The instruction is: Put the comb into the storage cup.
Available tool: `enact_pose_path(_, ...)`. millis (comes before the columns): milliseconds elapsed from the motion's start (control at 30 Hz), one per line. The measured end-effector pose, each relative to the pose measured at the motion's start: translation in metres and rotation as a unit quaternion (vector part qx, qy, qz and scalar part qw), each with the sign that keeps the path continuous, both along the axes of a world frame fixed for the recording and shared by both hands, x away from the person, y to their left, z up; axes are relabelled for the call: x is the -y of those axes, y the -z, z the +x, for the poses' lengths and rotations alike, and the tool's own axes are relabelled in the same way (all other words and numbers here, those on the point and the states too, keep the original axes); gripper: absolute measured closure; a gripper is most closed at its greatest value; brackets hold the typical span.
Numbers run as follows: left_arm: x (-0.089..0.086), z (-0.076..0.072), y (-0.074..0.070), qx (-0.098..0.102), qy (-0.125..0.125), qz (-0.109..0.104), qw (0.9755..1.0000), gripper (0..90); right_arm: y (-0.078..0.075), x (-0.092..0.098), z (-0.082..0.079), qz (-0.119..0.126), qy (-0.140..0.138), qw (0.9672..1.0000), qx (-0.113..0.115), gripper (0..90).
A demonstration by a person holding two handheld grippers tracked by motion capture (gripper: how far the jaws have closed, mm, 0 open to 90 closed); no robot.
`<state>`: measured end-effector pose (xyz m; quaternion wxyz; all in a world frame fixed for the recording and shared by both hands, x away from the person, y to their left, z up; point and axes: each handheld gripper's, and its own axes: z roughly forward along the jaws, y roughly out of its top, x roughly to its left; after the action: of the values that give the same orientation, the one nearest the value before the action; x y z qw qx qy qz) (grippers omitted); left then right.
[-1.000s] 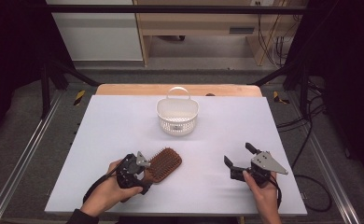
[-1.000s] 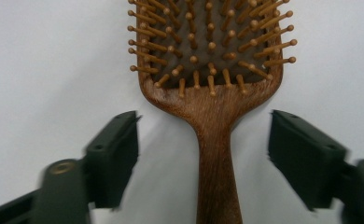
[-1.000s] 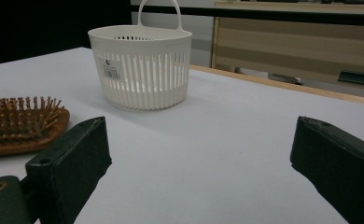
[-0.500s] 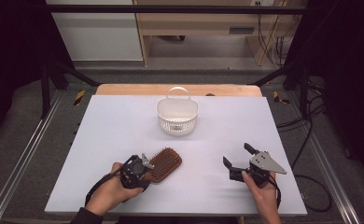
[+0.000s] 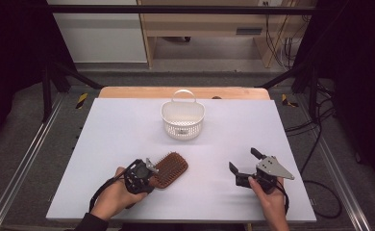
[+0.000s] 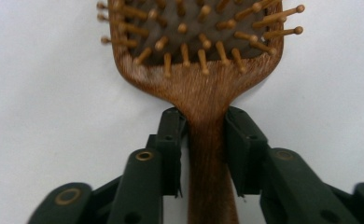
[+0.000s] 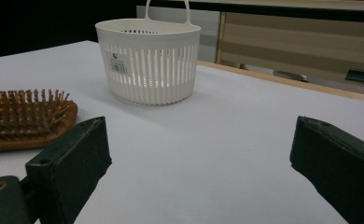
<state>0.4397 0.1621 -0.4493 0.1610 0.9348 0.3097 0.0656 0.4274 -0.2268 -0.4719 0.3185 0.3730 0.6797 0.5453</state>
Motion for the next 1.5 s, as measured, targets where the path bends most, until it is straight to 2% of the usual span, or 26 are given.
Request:
enact_pose_path(200, -0.004, -0.005, 0.001, 0.022, 0.005, -0.019, 0.9996, 72.3, -0.001, -0.001, -0.001, -0.004, -0.008, 1.0, 0.002, 5.0)
enact_pose_path(300, -0.004, -0.007, -0.002, 0.047, 0.006, -0.022, 0.9986, 72.3, -0.001, -0.001, 0.0, -0.003, -0.009, 1.0, 0.003, 5.0)
enact_pose_path(367, -0.006, -0.006, -0.005, 0.062, 0.003, -0.046, 0.997, 72.3, -0.001, -0.001, 0.0, -0.003, -0.008, 1.0, 0.003, 4.9)
enact_pose_path(433, -0.008, -0.006, -0.007, 0.088, 0.001, -0.071, 0.9936, 72.3, -0.001, -0.002, -0.001, -0.004, -0.008, 1.0, 0.002, 4.8)
enact_pose_path(500, -0.008, -0.007, -0.009, 0.122, 0.001, -0.085, 0.9889, 72.3, -0.001, -0.002, -0.001, 0.003, -0.009, 1.0, -0.002, 4.7)
enact_pose_path(567, -0.01, -0.007, -0.009, 0.136, -0.007, -0.108, 0.9848, 72.3, -0.001, -0.002, -0.001, 0.008, -0.01, 0.9999, -0.006, 4.6)
enact_pose_path(667, -0.008, -0.004, -0.006, 0.158, -0.016, -0.132, 0.9784, 72.3, -0.001, -0.003, -0.002, 0.025, -0.012, 0.9995, -0.014, 4.3)
enact_pose_path(700, -0.008, -0.003, -0.005, 0.17, -0.018, -0.142, 0.9749, 72.3, -0.001, -0.003, -0.002, 0.027, -0.011, 0.9995, -0.013, 4.3)
enact_pose_path(800, -0.008, -0.002, 0.0, 0.205, -0.014, -0.177, 0.9625, 72.4, -0.002, -0.002, 0.0, 0.036, -0.008, 0.9992, -0.014, 4.5)
enact_pose_path(867, -0.008, 0.0, 0.003, 0.218, -0.021, -0.191, 0.9568, 72.4, -0.002, -0.002, 0.0, 0.039, -0.008, 0.9991, -0.015, 4.5)
enact_pose_path(900, -0.009, 0.0, 0.005, 0.22, -0.029, -0.198, 0.9549, 72.4, -0.002, -0.003, 0.0, 0.043, -0.01, 0.9989, -0.015, 4.5)
enact_pose_path(967, -0.012, -0.002, 0.006, 0.229, -0.031, -0.193, 0.9537, 72.4, -0.003, -0.004, 0.001, 0.055, -0.012, 0.9982, -0.018, 4.5)
enact_pose_path(1000, -0.014, -0.003, 0.006, 0.233, -0.035, -0.195, 0.9523, 72.4, -0.004, -0.006, 0.001, 0.064, -0.015, 0.9977, -0.019, 4.6)
enact_pose_path(1167, -0.022, -0.003, 0.005, 0.244, -0.045, -0.203, 0.9472, 72.4, -0.014, -0.026, -0.001, 0.078, -0.036, 0.9959, -0.026, 4.2)
enact_pose_path(1267, -0.023, -0.004, 0.003, 0.252, -0.045, -0.214, 0.9427, 72.4, -0.015, -0.045, 0.001, 0.068, -0.034, 0.9963, -0.041, 4.9)
enact_pose_path(1367, -0.022, -0.006, 0.002, 0.26, -0.042, -0.215, 0.9404, 72.4, -0.013, -0.061, 0.005, 0.075, -0.037, 0.9947, -0.06, 5.2)
enact_pose_path(1500, -0.022, -0.009, 0.001, 0.271, -0.034, -0.218, 0.937, 72.4, -0.017, -0.08, 0.006, 0.073, -0.051, 0.9938, -0.066, 6.0)
